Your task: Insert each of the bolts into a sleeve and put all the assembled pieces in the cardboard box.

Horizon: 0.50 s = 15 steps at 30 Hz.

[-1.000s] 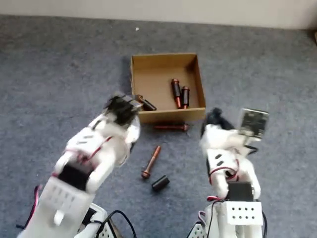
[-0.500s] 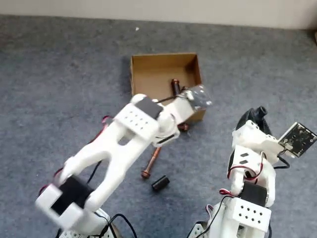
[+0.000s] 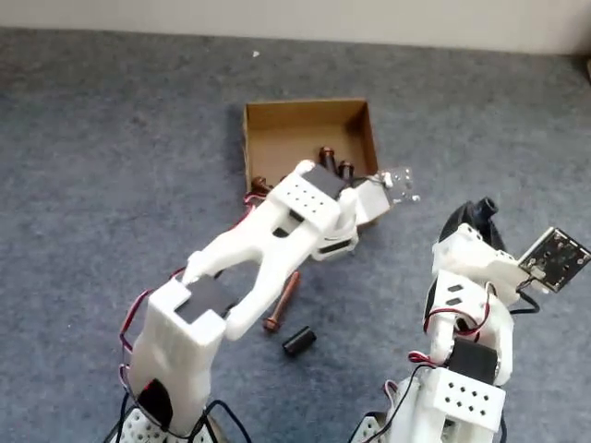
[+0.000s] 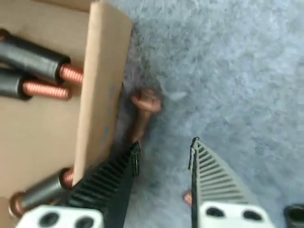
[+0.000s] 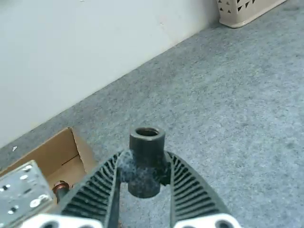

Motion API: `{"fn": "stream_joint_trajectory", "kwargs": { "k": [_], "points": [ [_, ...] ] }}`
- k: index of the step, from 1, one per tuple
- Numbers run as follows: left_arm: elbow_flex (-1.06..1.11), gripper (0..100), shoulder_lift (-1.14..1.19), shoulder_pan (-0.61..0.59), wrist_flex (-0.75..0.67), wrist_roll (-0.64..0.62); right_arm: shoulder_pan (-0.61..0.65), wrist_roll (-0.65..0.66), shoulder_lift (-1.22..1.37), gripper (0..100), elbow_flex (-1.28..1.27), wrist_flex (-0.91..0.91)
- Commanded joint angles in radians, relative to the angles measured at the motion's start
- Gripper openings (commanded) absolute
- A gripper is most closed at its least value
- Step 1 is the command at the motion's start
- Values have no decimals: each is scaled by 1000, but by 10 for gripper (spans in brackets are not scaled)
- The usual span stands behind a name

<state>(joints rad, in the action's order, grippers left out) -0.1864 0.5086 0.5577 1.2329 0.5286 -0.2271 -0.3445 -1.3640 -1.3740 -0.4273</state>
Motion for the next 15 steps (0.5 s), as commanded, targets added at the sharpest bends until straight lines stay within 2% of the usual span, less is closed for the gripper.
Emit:
{"fn": "stream_joint_trajectory", "kwargs": {
  "k": [1,6,15],
  "points": [
    [-90,192,33,-21,2,41,-12,-3,-15,5,15,31],
    [-120,184,94,-28,8,48,-12,-3,-15,5,15,31],
    [-114,34,131,-22,32,48,-10,-2,-15,5,15,31]
  ]
}}
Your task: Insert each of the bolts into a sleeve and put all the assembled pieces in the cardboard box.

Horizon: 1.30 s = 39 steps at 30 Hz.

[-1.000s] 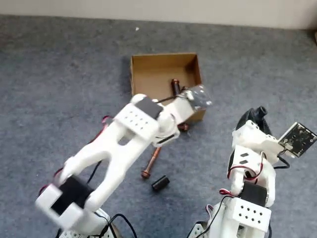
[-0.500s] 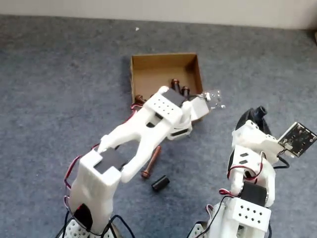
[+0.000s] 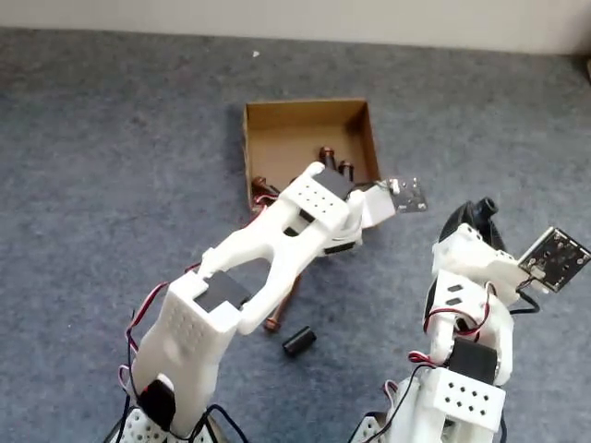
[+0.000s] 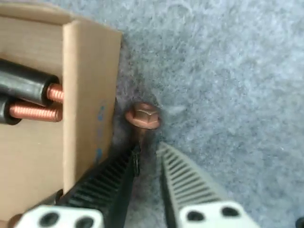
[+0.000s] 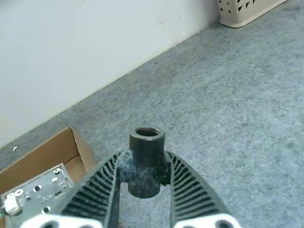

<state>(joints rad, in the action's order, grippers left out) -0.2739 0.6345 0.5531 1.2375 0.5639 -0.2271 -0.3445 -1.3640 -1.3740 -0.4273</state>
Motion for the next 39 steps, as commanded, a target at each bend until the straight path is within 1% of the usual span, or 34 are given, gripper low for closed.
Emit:
{"fn": "stream_joint_trajectory", "kwargs": {
  "k": [1,4,8,11,12,15,18,20,25,27,32,35,39],
  "points": [
    [-27,21,2,-18,44,12,-10,-2,-15,5,15,31],
    [-35,5,-8,-16,101,11,-10,-2,-15,5,15,31],
    [-10,5,-81,-18,132,6,-10,-2,-15,5,15,31],
    [51,5,-150,-22,130,6,-10,-2,-15,5,15,31],
    [71,5,-166,-24,120,6,-10,-2,-15,5,15,31],
    [130,6,-203,-24,29,6,-10,-2,-15,5,15,31],
    [147,8,-208,-24,-32,6,-10,-2,-15,5,15,31],
    [147,36,-208,-24,-49,9,-10,-2,-15,5,15,31],
    [154,180,-205,-24,-118,9,-10,-2,-15,5,15,31],
    [156,197,-203,-24,-132,11,-10,-2,-15,5,15,31],
    [94,192,-117,-53,-147,15,-10,-2,-15,5,15,31],
    [8,189,-24,-73,-138,55,-10,-2,-15,5,15,31],
    [-94,187,64,-62,-46,60,-10,-2,-15,5,15,31]
  ]
}}
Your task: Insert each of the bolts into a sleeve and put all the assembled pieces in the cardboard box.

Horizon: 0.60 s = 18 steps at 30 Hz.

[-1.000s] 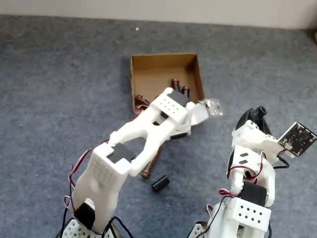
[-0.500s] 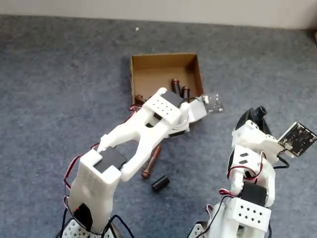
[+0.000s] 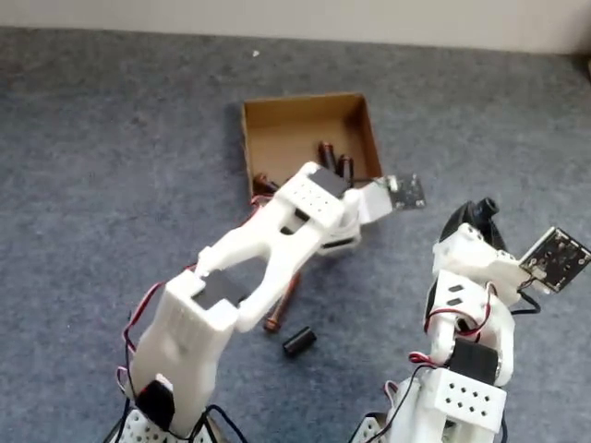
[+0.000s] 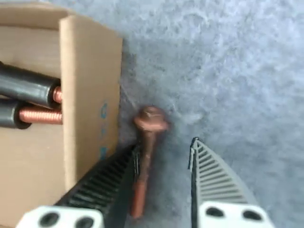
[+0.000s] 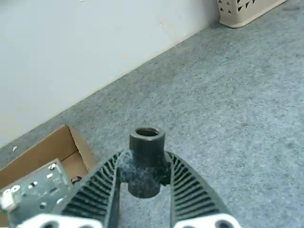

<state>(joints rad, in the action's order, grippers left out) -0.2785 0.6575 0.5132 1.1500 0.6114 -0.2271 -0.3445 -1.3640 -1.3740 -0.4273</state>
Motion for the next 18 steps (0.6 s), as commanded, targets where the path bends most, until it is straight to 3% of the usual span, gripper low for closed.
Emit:
{"fn": "stream_joint_trajectory", "kwargs": {
  "k": [1,11,14,18],
  "points": [
    [-113,180,50,-21,66,12,-10,-2,-15,5,15,31],
    [-156,7,53,54,267,72,-10,-2,-15,5,15,31],
    [-153,5,31,67,307,69,-10,-2,-15,5,15,31],
    [-131,5,-53,50,311,-32,-10,-2,-15,5,13,31]
  ]
}}
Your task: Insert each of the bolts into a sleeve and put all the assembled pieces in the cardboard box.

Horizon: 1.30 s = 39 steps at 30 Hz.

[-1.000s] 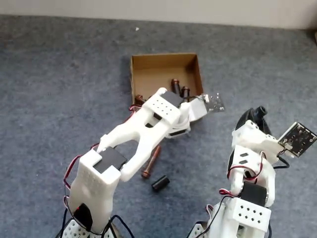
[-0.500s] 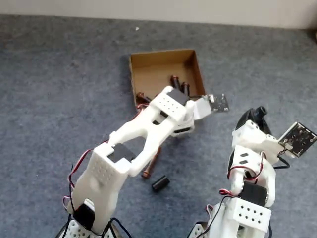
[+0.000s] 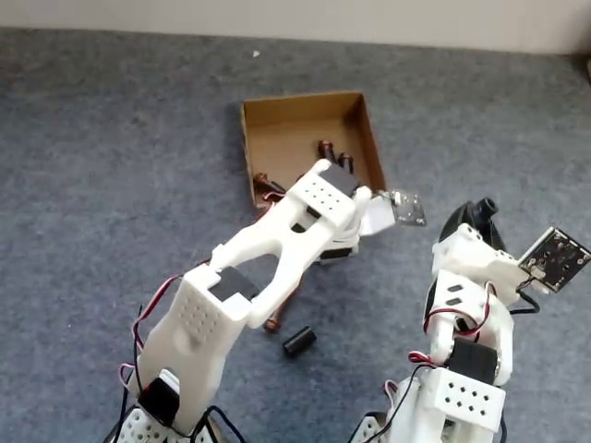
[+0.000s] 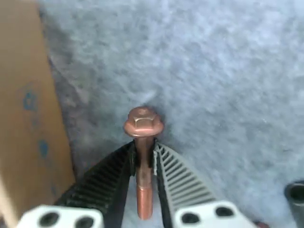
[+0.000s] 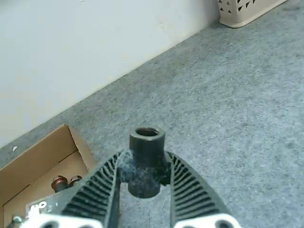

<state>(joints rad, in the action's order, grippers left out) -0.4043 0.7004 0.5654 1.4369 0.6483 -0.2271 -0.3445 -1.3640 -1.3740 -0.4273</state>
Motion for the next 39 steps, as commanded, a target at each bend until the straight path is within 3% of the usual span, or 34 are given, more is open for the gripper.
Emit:
{"fn": "stream_joint_trajectory", "kwargs": {
  "k": [1,11,24,31,39],
  "points": [
    [-1,5,-120,-13,25,-92,-10,-2,-16,5,13,31],
    [206,5,-424,-91,-26,-212,-5,-2,-16,5,7,30],
    [803,5,-1078,-139,-336,-404,127,55,-21,5,4,-1],
    [1041,5,-1366,-194,-477,-546,211,57,-24,5,15,-134],
    [1308,5,-1662,-194,-658,-687,257,63,-28,5,15,-148]
  ]
}}
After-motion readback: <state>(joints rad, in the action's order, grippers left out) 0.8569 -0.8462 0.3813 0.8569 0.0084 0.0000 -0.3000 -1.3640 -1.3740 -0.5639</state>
